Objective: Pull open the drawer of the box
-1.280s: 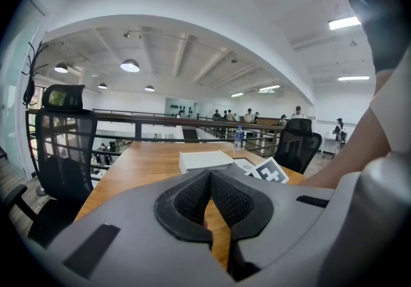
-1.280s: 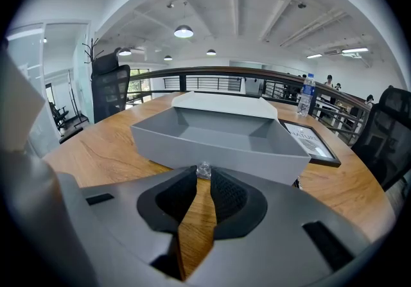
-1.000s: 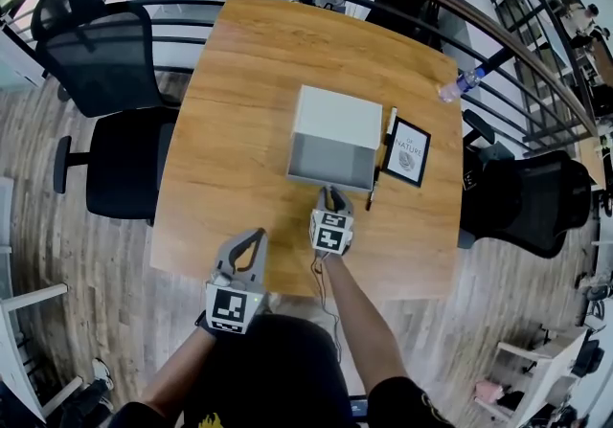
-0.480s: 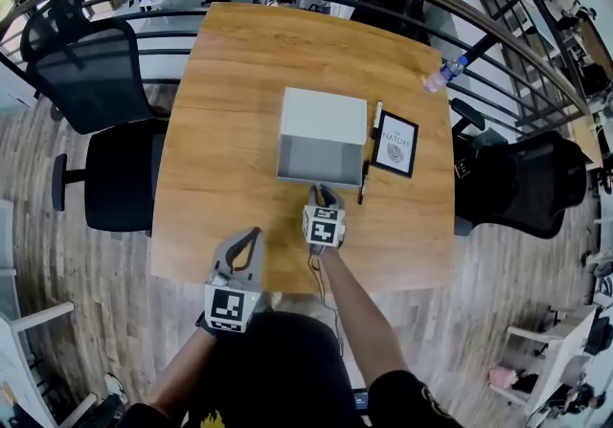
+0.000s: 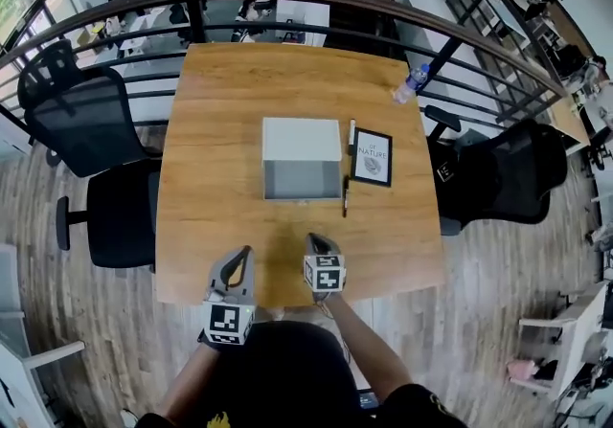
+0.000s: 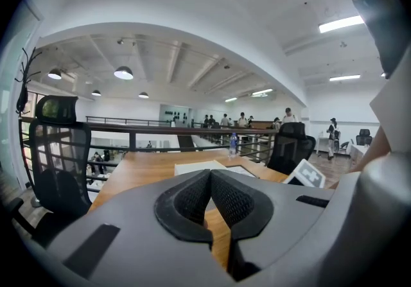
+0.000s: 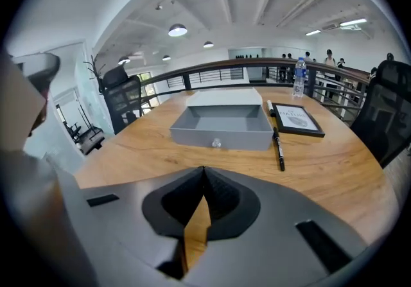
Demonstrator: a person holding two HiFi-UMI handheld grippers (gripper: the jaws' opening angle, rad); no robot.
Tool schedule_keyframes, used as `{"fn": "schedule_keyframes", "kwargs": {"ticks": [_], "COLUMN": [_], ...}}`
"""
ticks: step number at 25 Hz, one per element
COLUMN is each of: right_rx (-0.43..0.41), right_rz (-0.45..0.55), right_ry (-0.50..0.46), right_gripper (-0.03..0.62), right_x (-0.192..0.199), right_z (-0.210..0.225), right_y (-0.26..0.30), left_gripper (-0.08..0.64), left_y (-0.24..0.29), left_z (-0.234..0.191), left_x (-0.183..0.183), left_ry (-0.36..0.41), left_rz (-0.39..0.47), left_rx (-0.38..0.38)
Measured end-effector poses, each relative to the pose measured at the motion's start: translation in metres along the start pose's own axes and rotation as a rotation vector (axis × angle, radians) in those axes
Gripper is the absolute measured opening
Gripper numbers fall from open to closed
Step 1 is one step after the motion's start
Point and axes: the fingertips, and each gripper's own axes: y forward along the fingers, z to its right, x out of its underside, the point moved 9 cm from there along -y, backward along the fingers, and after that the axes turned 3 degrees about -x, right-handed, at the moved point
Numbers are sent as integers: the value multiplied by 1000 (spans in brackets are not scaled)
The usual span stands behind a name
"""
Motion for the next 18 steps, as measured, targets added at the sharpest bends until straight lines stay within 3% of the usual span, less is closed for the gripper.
{"fn": "schedule_keyframes", "kwargs": {"ticks": [5, 10, 14, 18], "right_rx": [6, -38, -52, -45], "right_rz": [95, 200, 308, 352], "right_ry": [-4, 88, 41, -97], "right_gripper": [-6, -6, -6, -6], "right_x": [-7, -38, -70, -89], "right_z": [4, 15, 8, 9], "right_y": [-84, -133, -166, -188], "left_gripper": [17, 17, 17, 17], "left_y": [-5, -16, -22, -25], "left_z": [5, 1, -1, -1], "left_x": [-20, -62, -80, -86], "left_ry": [17, 39, 116, 103], "left_rz": [27, 99, 113, 124], "left_rx": [31, 41, 38, 26]}}
